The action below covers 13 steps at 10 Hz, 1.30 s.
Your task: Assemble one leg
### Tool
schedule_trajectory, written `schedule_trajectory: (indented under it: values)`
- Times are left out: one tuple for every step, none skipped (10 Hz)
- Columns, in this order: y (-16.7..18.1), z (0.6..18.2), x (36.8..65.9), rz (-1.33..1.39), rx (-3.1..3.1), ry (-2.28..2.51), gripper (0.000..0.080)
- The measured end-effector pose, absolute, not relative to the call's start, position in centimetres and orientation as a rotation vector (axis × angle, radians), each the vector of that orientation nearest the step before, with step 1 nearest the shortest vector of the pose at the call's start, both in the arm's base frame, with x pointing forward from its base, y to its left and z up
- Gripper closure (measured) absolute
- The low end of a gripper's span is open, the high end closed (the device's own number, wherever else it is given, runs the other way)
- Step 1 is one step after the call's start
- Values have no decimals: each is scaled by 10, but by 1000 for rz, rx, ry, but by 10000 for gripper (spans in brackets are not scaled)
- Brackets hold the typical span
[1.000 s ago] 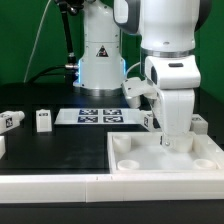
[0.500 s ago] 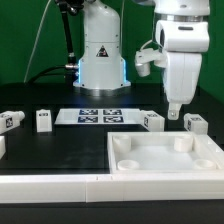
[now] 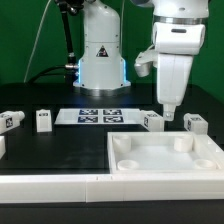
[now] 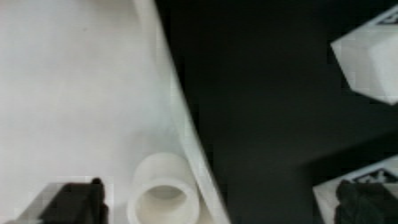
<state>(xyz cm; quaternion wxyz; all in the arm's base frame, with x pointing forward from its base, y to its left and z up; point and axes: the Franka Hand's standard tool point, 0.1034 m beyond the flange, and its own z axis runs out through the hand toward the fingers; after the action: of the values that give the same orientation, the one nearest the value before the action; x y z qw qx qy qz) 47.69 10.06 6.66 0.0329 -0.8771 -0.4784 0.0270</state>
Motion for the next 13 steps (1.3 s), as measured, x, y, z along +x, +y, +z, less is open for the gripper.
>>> schedule_trajectory:
  values:
    - [104, 65, 470, 82, -2788, -1280, 150]
    - [112, 63, 465, 79, -2878, -1060, 150]
    - [122, 60, 458, 84, -2944, -846, 150]
    - [130, 56, 452, 101, -2981, -660, 150]
    - [133, 55, 452, 104, -3002, -563, 150]
    - [133, 56, 453, 107, -3014, -485, 150]
    - [134, 56, 452, 113, -3029, -363, 150]
    - [135, 56, 452, 117, -3037, -294, 150]
    - [139, 55, 451, 119, -3046, -175, 150]
    - [151, 52, 446, 122, -3042, -196, 150]
    - [159, 49, 444, 133, -3036, -236, 150]
    - [164, 48, 442, 193, -3032, -285, 150]
    - [164, 49, 445, 184, -3030, -283, 150]
